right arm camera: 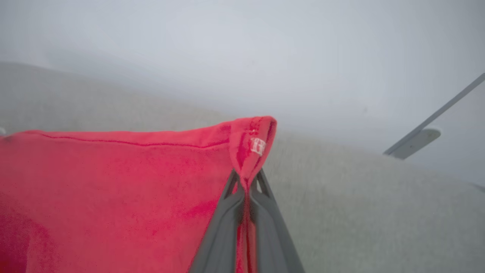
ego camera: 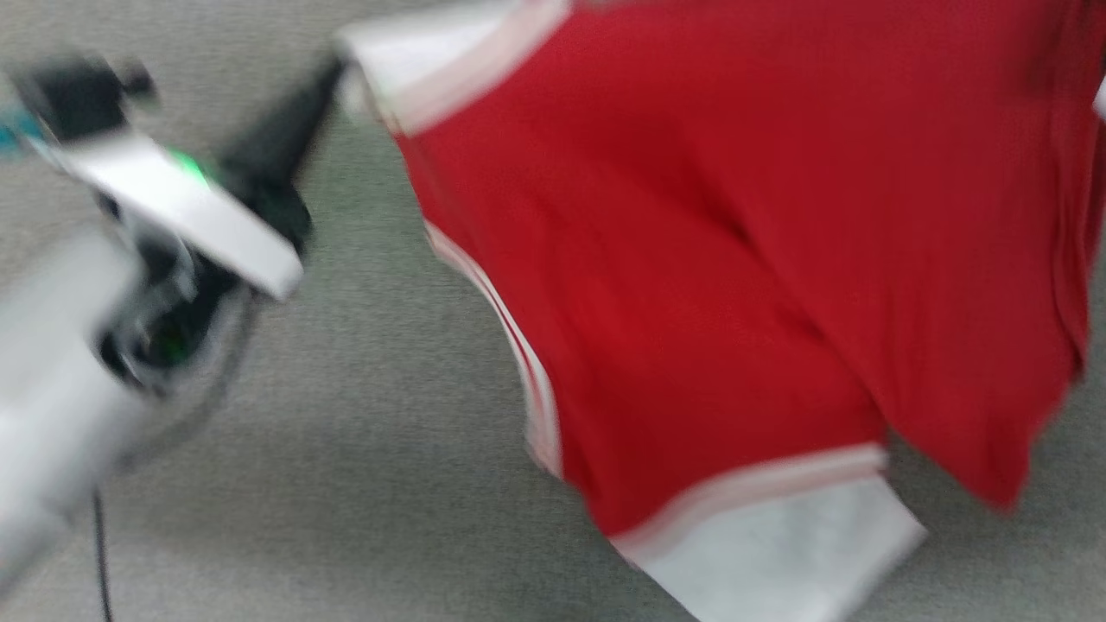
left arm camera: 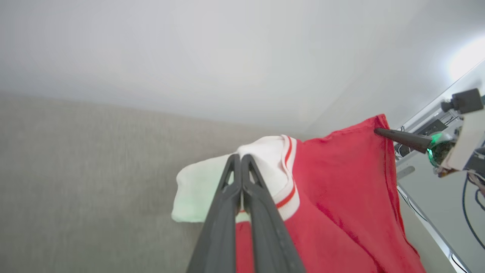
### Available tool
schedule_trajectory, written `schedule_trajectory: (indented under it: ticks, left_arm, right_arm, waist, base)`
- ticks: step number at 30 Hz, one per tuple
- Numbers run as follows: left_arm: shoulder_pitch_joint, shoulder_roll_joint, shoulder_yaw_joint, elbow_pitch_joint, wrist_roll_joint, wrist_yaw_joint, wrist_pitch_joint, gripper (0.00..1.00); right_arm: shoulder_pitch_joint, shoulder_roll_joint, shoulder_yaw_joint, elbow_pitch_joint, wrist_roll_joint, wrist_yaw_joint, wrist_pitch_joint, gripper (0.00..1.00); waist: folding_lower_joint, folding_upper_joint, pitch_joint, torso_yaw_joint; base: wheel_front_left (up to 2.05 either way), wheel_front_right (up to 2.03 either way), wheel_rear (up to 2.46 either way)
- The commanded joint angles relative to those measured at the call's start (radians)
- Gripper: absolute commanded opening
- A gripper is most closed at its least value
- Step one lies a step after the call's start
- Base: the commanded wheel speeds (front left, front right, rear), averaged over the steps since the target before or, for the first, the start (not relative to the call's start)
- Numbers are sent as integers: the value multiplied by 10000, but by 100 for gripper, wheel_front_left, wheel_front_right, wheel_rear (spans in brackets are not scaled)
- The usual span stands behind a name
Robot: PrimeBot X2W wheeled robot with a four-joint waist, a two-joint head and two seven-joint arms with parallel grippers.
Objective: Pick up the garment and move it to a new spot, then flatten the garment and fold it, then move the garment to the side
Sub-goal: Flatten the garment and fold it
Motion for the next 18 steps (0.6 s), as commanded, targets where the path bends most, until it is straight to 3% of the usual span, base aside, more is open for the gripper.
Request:
schedule_trajectory:
  ticks: [1, 12, 18]
  left_arm:
    - [-369, -22, 114, 96, -187, 11, 48, 0]
    - [-5721, -465, 1934, 3036, -757, 19, 4, 0]
    - [-6917, -565, 2269, 3370, -953, 20, -184, 0]
  right_arm:
    - [-295, 121, -76, 161, -118, -5, -224, 0]
    - [-5102, 1566, -1597, 3002, -2263, -20, -3727, 0]
    - [-6242, 1945, -2128, 4280, -3100, -29, -5058, 0]
  waist:
    - [0, 0, 141, -211]
    - [0, 0, 975, -1117]
    - [0, 0, 894, -1321]
  base:
    - [0, 0, 0]
    - [0, 0, 0]
    - [0, 0, 0]
